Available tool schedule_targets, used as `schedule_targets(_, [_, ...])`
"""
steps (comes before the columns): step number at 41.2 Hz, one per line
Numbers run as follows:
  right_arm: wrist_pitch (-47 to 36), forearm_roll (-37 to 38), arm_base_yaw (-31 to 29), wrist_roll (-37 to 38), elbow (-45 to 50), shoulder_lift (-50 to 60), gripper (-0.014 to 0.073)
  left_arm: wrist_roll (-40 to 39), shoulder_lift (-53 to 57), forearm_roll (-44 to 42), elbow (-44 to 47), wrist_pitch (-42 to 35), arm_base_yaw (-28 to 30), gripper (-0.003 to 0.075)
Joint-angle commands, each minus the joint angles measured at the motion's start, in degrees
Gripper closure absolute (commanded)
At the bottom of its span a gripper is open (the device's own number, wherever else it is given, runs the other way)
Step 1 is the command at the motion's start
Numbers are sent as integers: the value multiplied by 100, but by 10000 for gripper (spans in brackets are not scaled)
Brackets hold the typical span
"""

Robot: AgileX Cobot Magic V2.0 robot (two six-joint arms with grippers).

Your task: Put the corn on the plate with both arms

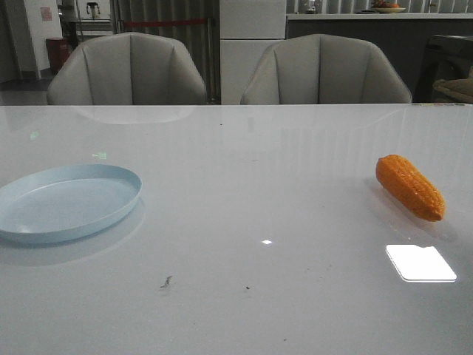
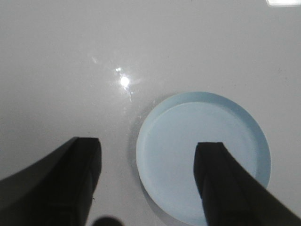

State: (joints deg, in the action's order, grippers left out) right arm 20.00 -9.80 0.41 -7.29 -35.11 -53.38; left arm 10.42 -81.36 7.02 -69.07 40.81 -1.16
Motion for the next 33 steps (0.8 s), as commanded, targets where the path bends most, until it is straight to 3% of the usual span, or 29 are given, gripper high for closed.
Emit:
schedule_targets(1, [-279,-23,-6,-34,-204,50,146,-163,-528,35,-771,331,7,243])
schedule_targets(15, [-257,-23,-6,-34,-204,50,146,-183,-2457,35,-1802,1684,7,244])
schedule_targets(33, [-257,-23,-6,-34,-204,50,146,-183,-3179,13,-1802,1301,7,244])
